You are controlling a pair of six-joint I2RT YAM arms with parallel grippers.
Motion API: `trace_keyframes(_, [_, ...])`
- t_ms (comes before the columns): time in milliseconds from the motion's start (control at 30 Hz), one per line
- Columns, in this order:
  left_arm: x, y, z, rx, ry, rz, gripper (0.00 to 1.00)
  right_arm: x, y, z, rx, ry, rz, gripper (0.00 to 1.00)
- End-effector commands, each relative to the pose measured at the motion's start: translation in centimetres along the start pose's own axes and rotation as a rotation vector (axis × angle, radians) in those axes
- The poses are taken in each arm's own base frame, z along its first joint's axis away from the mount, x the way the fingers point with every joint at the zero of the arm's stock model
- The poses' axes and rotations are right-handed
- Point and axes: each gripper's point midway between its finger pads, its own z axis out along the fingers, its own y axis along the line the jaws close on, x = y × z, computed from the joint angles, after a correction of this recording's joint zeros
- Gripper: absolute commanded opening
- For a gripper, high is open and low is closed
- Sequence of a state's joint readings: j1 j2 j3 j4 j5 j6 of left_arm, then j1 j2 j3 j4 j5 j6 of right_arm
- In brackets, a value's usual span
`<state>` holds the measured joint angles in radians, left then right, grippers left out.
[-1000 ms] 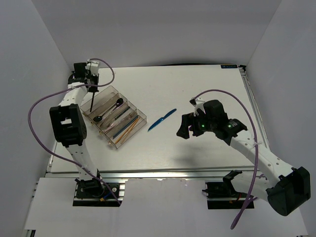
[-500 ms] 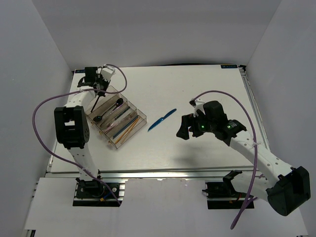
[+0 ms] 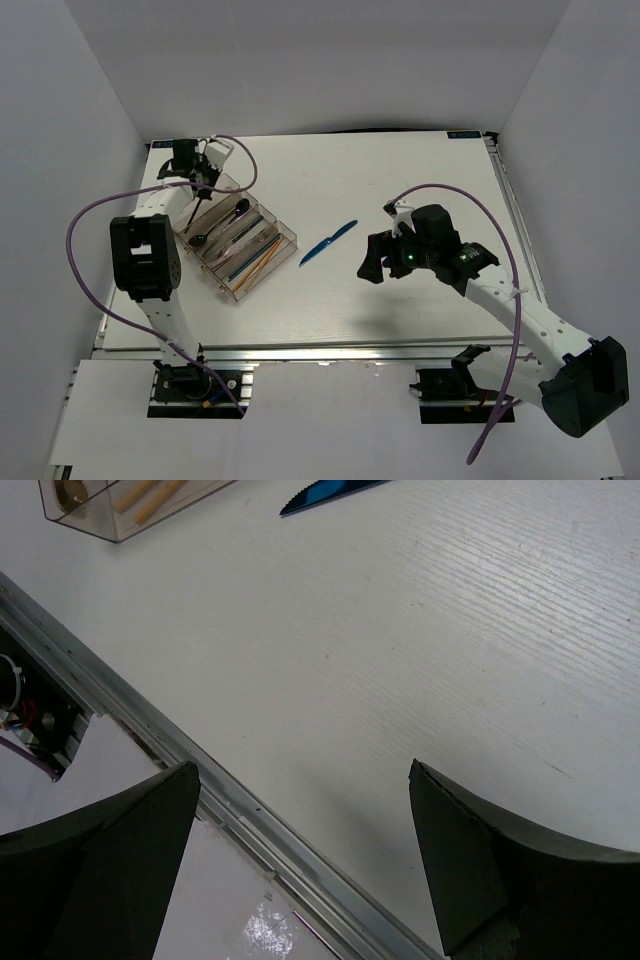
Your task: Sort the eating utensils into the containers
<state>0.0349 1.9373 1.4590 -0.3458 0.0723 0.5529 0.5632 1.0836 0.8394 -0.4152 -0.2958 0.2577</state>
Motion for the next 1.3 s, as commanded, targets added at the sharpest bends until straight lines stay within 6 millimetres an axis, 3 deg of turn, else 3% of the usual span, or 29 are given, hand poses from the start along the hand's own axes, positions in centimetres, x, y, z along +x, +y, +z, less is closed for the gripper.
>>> trace_keyframes(0, [-1.5, 0.6, -1.6, -0.034, -0.049, 0.001, 0.23, -0.7, 0.5, -0.1, -0.023, -0.024, -0.018, 0.89])
trace_keyframes(167, [-2.1, 1.4, -2.1, -0.089, -0.075, -0.063, 0.39, -0.9, 0.5, -0.2, -0.023, -0.032, -0.020, 0.89])
trace_keyframes(300, [-3.6, 1.3, -3.2, -0.071, -0.120, -0.099, 0.39, -0.9, 0.5, -0.1, -0.022, -0.029, -0.018, 0.89])
trace_keyframes(433, [-6.6, 1.8, -7.0, -0.084, -0.224, -0.211, 0.41, -1.0, -0.5, 0.4, 0.031, -0.032, 0.000, 0.89])
trace_keyframes(467, [-7.6, 2.1, -9.1, -0.095, -0.266, -0.242, 0.47, -1.0, -1.0, 0.8, 0.060, -0.021, 0.024, 0.89])
trace_keyframes(533, [-8.5, 1.8, -11.3, -0.089, -0.310, -0.352, 0.98, -0.8, -2.9, 1.1, 0.163, -0.011, 0.051, 0.89])
trace_keyframes(567, [-9.0, 1.8, -13.5, -0.096, -0.344, -0.386, 0.98, -0.9, -3.9, 1.5, 0.221, 0.001, 0.067, 0.90])
trace_keyframes(667, [-8.5, 1.8, -17.6, -0.147, -0.365, -0.566, 0.98, -1.0, -7.5, 1.2, 0.459, -0.001, 0.101, 0.89])
trace_keyframes(733, [-6.8, 1.7, -18.8, -0.181, -0.328, -0.686, 0.98, -1.4, -9.1, 0.7, 0.582, -0.022, 0.122, 0.89])
trace_keyframes(767, [-5.5, 1.2, -19.9, -0.203, -0.305, -0.733, 0.98, -1.7, -9.6, 0.4, 0.618, -0.031, 0.139, 0.89])
trace_keyframes(833, [-5.3, 0.3, -21.0, -0.181, -0.346, -0.792, 0.98, -2.3, -10.1, 0.2, 0.668, -0.081, 0.206, 0.89])
trace_keyframes(967, [-8.1, -2.0, -25.3, -0.034, -0.586, -0.792, 0.98, -2.3, -9.3, 1.1, 0.602, -0.087, 0.217, 0.89])
trace_keyframes(1033, [-9.0, -2.9, -26.3, 0.032, -0.632, -0.791, 0.98, -2.1, -9.5, 0.9, 0.623, -0.069, 0.220, 0.89])
trace_keyframes(1100, [-10.8, -4.7, -26.1, 0.156, -0.659, -0.772, 0.98, -1.5, -10.2, 0.4, 0.672, -0.058, 0.250, 0.89])
trace_keyframes(1133, [-12.8, -7.3, -24.8, 0.213, -0.618, -0.725, 0.98, -1.2, -10.6, 0.0, 0.694, -0.060, 0.260, 0.89])
trace_keyframes(1167, [-12.1, -9.1, -23.3, 0.205, -0.505, -0.686, 0.98, -1.2, -10.2, -0.4, 0.681, -0.064, 0.270, 0.89])
trace_keyframes(1200, [-13.2, -11.8, -22.4, 0.175, -0.458, -0.581, 0.98, -1.1, -9.4, -0.3, 0.627, -0.055, 0.269, 0.89])
trace_keyframes(1267, [-15.0, -14.8, -19.8, 0.218, -0.382, -0.524, 0.98, -0.8, -8.1, -1.0, 0.556, -0.071, 0.261, 0.89])
